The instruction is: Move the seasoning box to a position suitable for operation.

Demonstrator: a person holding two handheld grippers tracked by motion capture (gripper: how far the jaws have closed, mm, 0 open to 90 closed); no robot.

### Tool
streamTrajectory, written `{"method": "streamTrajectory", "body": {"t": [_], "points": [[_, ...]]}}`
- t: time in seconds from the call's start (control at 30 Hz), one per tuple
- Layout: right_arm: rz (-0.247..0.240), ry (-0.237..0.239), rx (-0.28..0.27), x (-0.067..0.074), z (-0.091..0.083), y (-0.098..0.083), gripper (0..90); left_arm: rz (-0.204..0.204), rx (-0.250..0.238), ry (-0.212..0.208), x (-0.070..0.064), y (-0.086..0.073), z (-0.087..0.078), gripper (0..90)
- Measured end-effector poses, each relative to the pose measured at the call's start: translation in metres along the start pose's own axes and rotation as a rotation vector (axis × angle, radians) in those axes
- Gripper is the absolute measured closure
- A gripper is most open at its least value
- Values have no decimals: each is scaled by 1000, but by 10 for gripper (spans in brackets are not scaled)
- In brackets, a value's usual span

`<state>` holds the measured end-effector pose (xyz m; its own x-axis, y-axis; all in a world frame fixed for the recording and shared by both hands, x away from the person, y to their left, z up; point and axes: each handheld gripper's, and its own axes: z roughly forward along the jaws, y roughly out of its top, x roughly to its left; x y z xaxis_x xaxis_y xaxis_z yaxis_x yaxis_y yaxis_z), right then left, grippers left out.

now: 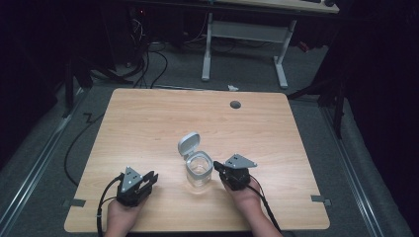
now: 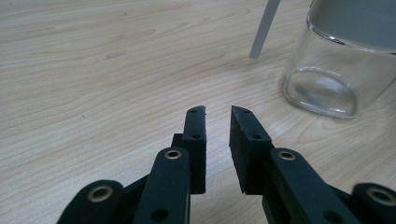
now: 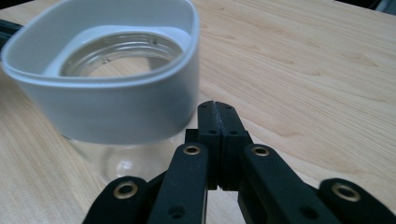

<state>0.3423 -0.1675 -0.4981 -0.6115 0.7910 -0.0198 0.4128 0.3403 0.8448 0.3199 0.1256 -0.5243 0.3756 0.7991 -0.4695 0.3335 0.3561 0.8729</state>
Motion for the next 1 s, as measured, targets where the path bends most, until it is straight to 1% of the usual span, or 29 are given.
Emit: {"method": "streamTrajectory", "body": {"t": [0.03, 0.13, 0.2, 0.23, 0.27, 0.33, 0.37, 0.43, 0.47, 0.5, 0.53, 0.57, 0.6, 0.63, 0.67, 0.7, 0.73, 0.77, 0.8, 0.9, 0.97, 1.0], "points": [[-8, -5, 0, 2, -1, 0, 900, 0, 0, 2, 1, 0, 0, 771], [-22, 8, -1, 9, -6, -1, 900, -3, 1, 2, 2, 1, 0, 776], [-19, 26, -7, 14, -9, -3, 900, -7, 4, -7, 1, 0, 0, 781], [-19, 26, -7, 14, -9, -3, 900, -7, 4, -7, 1, 0, 0, 789], [-23, 42, -11, 21, -11, -5, 900, -4, 11, -19, -3, -1, 0, 794], [-26, 65, -13, 29, -11, -8, 900, 3, 17, -35, -8, -3, -1, 801], [-34, 75, -13, 33, -11, -8, 900, 9, 24, -46, -12, -5, -2, 804], [-47, 88, -9, 38, -9, -10, 900, 18, 40, -68, -19, -9, -3, 814], [-45, 89, -5, 39, -9, -11, 900, 23, 47, -83, -22, -11, -3, 825], [-41, 90, -6, 38, -9, -12, 900, 23, 47, -83, -22, -11, -3, 841], [-33, 87, -5, 36, -9, -14, 900, 40, 64, -113, -30, -15, -4, 861], [-28, 80, -2, 33, -9, -16, 900, 40, 64, -113, -30, -15, -4, 874], [-21, 73, 2, 29, -10, -19, 900, 44, 85, -142, -36, -18, -5, 884], [-12, 67, 6, 26, -11, -22, 900, 44, 85, -142, -36, -18, -5, 892], [-1, 61, 5, 21, -14, -25, 900, 42, 96, -156, -40, -21, -6, 893], [-1, 61, 5, 21, -14, -25, 900, 46, 99, -158, -43, -22, -5, 893], [13, 54, -1, 17, -19, -29, 900, 53, 104, -145, -46, -25, -2, 892], [20, 49, -4, 14, -23, -31, 900, 53, 104, -145, -46, -25, -2, 885], [25, 48, -10, 12, -26, -33, 900, 72, 102, -127, -48, -27, 2, 878], [34, 37, -20, 8, -33, -37, 900, 68, 98, -116, -52, -28, 8, 880], [35, 32, -27, 6, -37, -39, 900, 61, 96, -118, -55, -29, 11, 879], [42, 30, -31, 6, -38, -40, 900, 64, 96, -118, -57, -30, 12, 879]]}}
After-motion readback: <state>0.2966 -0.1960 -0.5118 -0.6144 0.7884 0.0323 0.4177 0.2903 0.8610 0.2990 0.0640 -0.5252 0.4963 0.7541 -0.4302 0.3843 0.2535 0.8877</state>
